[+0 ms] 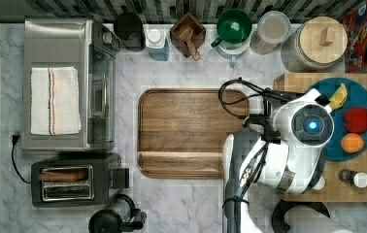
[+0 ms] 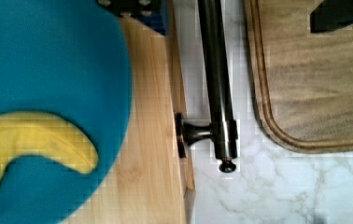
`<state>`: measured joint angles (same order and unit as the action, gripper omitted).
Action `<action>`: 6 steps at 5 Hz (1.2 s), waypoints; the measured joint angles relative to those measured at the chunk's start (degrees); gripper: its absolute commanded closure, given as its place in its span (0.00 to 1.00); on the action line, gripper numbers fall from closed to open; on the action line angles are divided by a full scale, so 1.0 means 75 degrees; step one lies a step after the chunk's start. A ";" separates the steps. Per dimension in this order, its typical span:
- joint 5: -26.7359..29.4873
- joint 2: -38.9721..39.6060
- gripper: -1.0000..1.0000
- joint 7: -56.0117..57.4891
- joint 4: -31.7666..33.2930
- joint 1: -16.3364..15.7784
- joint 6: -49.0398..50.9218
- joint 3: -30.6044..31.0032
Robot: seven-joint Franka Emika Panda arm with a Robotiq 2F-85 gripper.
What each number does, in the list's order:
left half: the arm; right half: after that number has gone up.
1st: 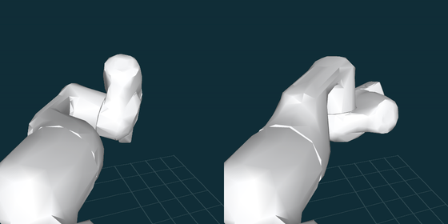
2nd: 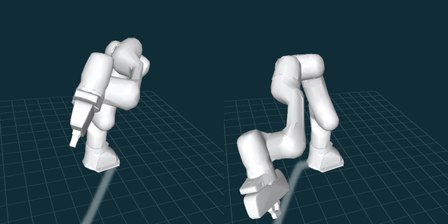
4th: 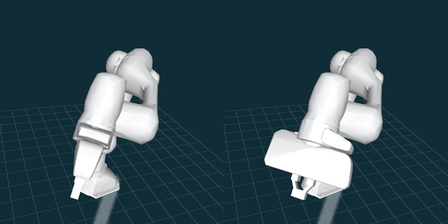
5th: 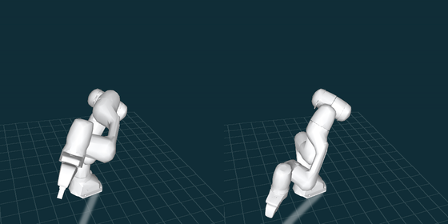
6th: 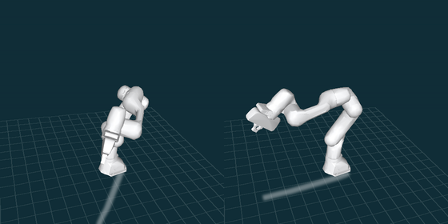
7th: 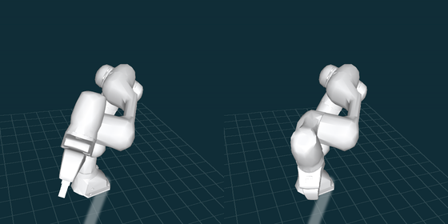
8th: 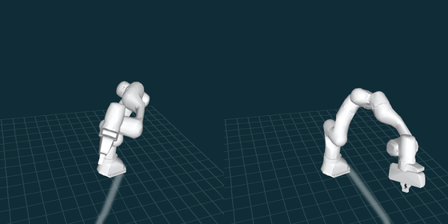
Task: Open the drawer.
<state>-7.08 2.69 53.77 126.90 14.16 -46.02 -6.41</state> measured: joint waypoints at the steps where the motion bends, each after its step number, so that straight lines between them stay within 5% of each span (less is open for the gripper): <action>1: 0.0000 0.0004 0.00 0.0000 0.0328 0.0000 -0.0530 0.0031; 6: -0.0615 0.1162 0.00 -0.0026 0.1641 0.0118 -0.2369 0.0011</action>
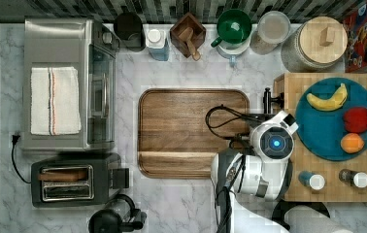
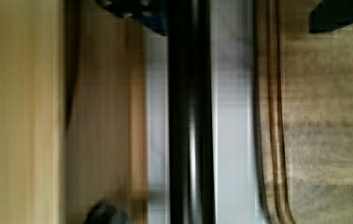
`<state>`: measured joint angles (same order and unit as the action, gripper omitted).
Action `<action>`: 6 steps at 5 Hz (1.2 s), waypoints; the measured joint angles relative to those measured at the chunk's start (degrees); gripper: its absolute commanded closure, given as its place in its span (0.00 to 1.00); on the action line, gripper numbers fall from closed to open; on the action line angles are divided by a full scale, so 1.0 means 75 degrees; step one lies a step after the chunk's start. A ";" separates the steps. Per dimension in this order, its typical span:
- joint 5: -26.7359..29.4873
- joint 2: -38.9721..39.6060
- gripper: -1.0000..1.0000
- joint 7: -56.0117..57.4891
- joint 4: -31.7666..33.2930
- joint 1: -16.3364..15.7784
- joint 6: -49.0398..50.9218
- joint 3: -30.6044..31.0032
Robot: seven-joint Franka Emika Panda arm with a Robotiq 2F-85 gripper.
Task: Open the drawer.
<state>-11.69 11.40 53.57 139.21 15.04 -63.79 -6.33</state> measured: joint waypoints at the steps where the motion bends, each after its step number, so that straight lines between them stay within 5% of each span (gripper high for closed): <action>1: 0.0004 0.0000 0.00 -0.0011 0.0045 0.0030 0.0022 -0.0029; 4: 0.0343 0.0104 0.00 -0.0414 -0.0015 0.0034 -0.0052 0.0003; 6: 0.0159 0.0541 0.00 -0.2637 -0.0269 -0.0254 -0.0515 -0.0066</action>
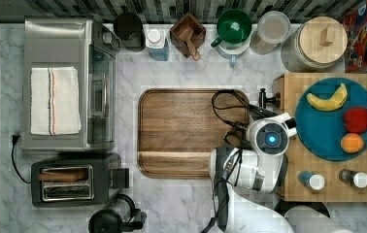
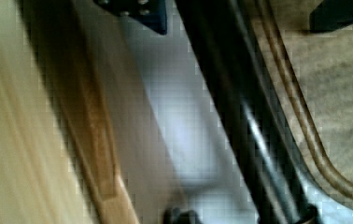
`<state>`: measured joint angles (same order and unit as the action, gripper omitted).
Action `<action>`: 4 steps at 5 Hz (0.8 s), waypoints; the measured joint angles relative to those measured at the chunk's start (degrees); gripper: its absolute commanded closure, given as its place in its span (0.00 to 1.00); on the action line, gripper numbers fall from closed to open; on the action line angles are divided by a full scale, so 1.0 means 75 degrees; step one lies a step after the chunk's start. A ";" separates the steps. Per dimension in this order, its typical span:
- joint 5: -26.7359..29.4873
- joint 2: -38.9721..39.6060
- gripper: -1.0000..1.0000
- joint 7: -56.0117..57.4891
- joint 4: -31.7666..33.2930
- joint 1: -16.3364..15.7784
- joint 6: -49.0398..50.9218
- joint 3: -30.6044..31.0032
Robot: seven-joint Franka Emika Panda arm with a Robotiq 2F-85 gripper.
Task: Open the drawer.
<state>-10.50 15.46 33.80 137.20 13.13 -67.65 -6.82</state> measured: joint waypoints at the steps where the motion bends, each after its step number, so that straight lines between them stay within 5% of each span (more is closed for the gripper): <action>1: -0.0320 0.0011 0.00 -0.1268 0.0000 -0.0444 -0.0022 -0.0090; 3: -0.1019 -0.0062 0.00 -0.1895 0.0104 -0.1258 0.0030 0.0206; 4: -0.0609 -0.0269 0.00 -0.1667 0.0298 -0.1301 0.0022 0.0736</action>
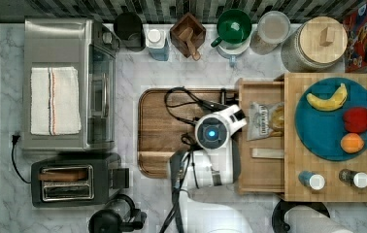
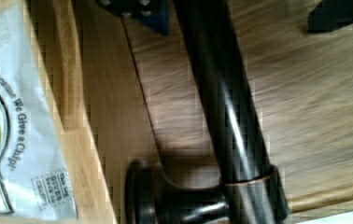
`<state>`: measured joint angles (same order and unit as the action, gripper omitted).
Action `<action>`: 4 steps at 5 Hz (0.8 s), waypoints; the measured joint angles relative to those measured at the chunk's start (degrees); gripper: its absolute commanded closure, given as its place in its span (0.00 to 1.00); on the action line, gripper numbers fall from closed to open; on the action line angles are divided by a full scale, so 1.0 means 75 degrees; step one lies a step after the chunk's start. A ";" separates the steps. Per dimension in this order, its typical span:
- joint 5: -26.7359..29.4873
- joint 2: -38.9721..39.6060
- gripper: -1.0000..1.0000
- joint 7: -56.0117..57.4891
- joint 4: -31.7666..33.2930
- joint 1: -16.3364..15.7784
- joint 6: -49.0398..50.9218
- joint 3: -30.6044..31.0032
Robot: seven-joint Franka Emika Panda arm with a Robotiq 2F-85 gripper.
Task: Open the drawer.
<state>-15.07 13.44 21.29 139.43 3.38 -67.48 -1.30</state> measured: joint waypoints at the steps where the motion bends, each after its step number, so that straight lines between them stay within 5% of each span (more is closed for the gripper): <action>1: 0.0137 -0.0182 0.00 0.0300 0.0149 -0.0017 0.0007 0.0451; 4: 0.0139 -0.0251 0.00 0.0315 0.0209 -0.0014 0.0060 0.0920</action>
<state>-14.02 11.56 23.65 141.00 3.27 -67.03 5.60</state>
